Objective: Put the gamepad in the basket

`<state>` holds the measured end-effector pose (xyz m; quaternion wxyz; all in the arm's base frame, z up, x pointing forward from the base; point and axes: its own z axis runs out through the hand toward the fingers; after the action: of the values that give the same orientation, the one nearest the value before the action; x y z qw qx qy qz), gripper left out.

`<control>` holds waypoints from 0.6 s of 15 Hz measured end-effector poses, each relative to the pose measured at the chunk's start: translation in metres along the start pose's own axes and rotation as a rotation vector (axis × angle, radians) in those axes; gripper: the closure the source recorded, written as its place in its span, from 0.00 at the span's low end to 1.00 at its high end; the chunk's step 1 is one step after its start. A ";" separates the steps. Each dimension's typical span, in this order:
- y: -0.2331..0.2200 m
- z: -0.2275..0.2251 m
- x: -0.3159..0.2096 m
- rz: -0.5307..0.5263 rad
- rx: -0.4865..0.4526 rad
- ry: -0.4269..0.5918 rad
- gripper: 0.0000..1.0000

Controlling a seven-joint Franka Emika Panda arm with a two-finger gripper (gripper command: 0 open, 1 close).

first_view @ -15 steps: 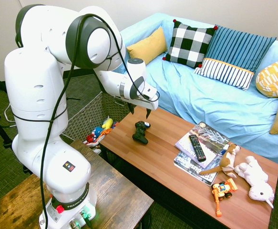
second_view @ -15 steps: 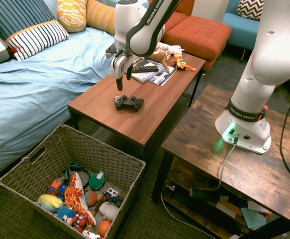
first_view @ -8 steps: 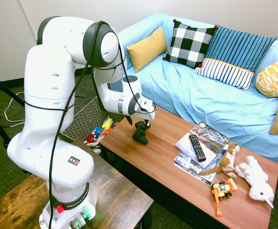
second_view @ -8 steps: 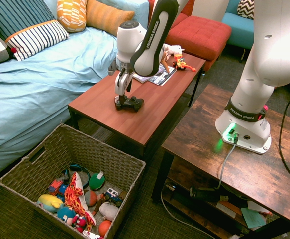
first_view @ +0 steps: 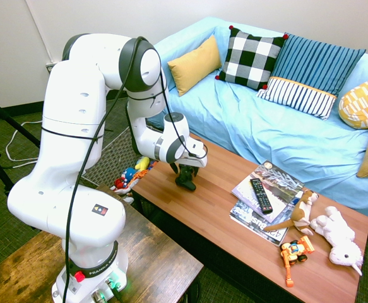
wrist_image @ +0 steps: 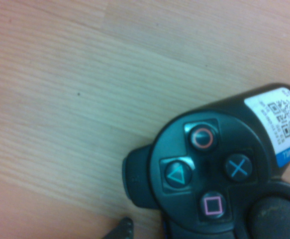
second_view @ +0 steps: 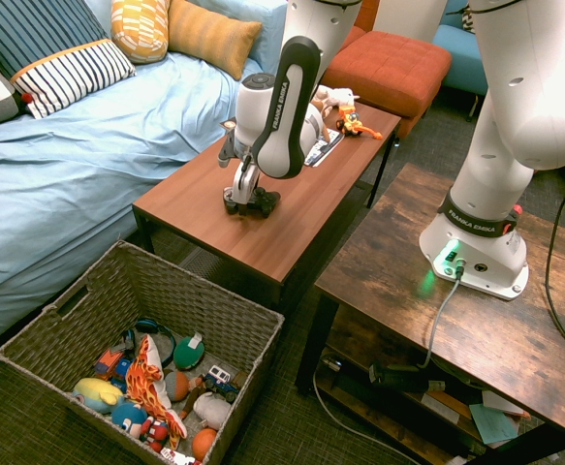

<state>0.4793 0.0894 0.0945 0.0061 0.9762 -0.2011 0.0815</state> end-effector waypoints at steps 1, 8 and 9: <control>-0.001 0.000 0.002 0.000 0.005 0.002 1.00; -0.005 0.010 0.008 0.002 0.018 -0.011 1.00; -0.005 0.009 0.010 0.011 0.020 -0.014 1.00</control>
<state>0.4915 0.0897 0.0869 -0.0052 0.9756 -0.2057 0.0768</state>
